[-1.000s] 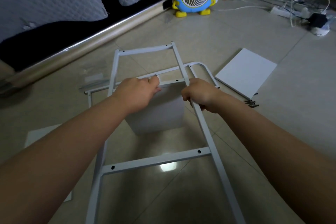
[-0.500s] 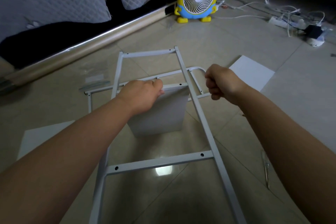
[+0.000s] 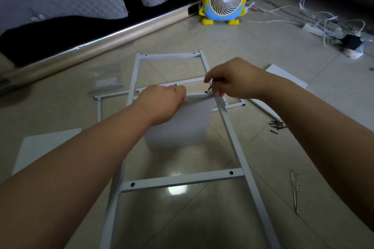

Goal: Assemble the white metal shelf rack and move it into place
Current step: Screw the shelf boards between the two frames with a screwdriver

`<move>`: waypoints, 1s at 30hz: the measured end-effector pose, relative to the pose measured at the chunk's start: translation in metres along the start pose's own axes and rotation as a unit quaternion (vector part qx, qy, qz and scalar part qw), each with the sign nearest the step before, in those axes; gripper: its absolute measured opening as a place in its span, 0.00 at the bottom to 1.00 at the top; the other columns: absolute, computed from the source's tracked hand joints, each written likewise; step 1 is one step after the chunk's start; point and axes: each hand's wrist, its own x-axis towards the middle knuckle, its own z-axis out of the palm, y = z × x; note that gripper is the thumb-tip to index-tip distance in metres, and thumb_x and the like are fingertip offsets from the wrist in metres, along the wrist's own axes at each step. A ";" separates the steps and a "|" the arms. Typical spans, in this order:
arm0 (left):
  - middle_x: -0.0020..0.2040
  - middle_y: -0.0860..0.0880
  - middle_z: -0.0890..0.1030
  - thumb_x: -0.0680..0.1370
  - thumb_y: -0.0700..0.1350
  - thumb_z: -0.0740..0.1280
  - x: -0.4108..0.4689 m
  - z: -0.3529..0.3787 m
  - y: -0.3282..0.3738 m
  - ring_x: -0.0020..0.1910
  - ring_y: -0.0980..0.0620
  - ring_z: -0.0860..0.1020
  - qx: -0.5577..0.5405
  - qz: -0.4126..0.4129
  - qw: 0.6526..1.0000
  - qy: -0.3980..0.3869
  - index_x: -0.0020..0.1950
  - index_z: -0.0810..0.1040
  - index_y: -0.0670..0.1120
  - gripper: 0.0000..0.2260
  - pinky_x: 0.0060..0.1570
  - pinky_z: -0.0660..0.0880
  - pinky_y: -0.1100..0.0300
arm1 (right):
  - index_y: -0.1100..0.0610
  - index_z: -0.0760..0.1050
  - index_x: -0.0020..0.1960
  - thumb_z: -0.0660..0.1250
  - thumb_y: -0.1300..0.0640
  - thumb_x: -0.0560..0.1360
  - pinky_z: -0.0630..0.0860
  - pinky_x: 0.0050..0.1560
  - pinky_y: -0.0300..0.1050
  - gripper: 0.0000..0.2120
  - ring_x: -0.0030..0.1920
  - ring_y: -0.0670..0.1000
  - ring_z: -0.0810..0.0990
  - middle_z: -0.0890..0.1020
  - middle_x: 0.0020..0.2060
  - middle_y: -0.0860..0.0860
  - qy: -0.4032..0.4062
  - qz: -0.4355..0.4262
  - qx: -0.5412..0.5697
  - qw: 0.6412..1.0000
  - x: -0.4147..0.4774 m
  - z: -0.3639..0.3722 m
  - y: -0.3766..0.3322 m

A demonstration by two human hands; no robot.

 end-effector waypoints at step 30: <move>0.52 0.43 0.77 0.82 0.47 0.50 -0.002 0.004 -0.002 0.46 0.43 0.77 -0.044 0.015 0.999 0.017 0.54 0.65 0.44 0.09 0.37 0.67 0.56 | 0.63 0.78 0.53 0.62 0.57 0.77 0.60 0.41 0.38 0.11 0.43 0.52 0.70 0.80 0.47 0.58 -0.053 -0.049 -0.178 0.981 0.018 0.002 -0.010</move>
